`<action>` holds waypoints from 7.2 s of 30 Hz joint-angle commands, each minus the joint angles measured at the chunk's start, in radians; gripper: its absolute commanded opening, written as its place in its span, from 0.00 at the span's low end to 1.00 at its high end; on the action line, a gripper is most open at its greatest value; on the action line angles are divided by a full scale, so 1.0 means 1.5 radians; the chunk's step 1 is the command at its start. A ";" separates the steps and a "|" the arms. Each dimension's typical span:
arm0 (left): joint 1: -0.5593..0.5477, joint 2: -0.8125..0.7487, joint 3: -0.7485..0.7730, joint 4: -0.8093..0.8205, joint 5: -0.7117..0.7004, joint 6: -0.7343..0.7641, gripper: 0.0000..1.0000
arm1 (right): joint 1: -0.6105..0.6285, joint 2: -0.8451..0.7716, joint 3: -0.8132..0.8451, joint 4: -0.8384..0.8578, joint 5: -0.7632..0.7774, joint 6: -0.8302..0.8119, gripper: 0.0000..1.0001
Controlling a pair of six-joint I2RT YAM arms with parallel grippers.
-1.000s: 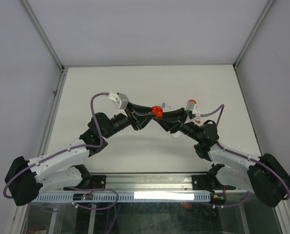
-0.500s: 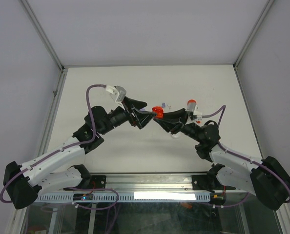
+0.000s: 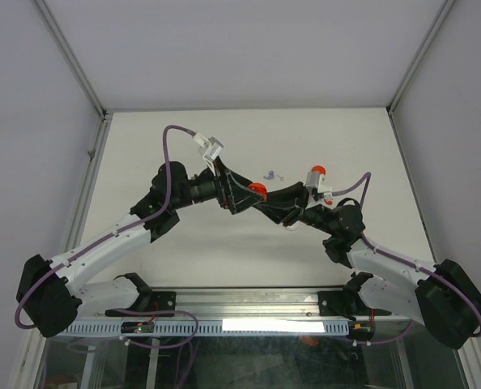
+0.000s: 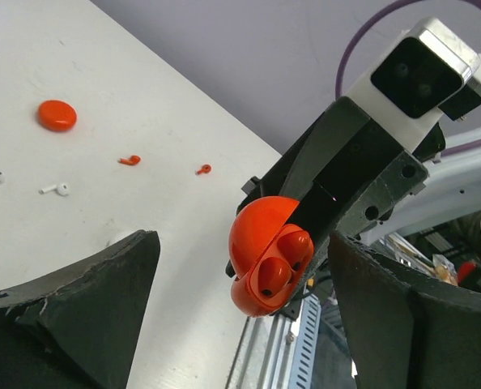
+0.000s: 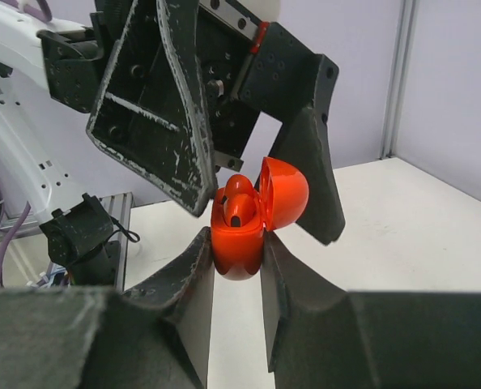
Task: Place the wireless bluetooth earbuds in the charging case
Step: Place the earbud in the charging case, then close the charging case, then place the charging case at the center of the board, then pick up the charging case at the center of the board.
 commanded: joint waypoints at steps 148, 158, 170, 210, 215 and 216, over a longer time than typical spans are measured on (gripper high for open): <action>0.214 -0.160 -0.006 -0.299 -0.597 0.158 0.99 | -0.305 0.261 0.396 -0.847 0.496 0.009 0.87; 0.309 -0.169 -0.010 -0.294 -0.499 0.136 0.99 | -0.341 0.376 0.470 -0.831 0.465 -0.002 0.87; 0.344 -0.163 -0.027 -0.271 -0.420 0.131 0.99 | -0.344 0.533 0.578 -0.874 0.464 -0.034 0.75; 0.354 -0.173 -0.067 -0.242 -0.107 0.041 0.99 | -0.122 0.252 0.506 -0.901 0.315 -0.231 0.36; 0.354 -0.180 -0.080 -0.238 -0.054 0.009 0.99 | -0.052 0.190 0.490 -0.869 0.279 -0.307 0.36; 0.353 -0.179 -0.082 -0.237 -0.053 -0.005 0.99 | -0.040 0.180 0.485 -0.861 0.272 -0.321 0.36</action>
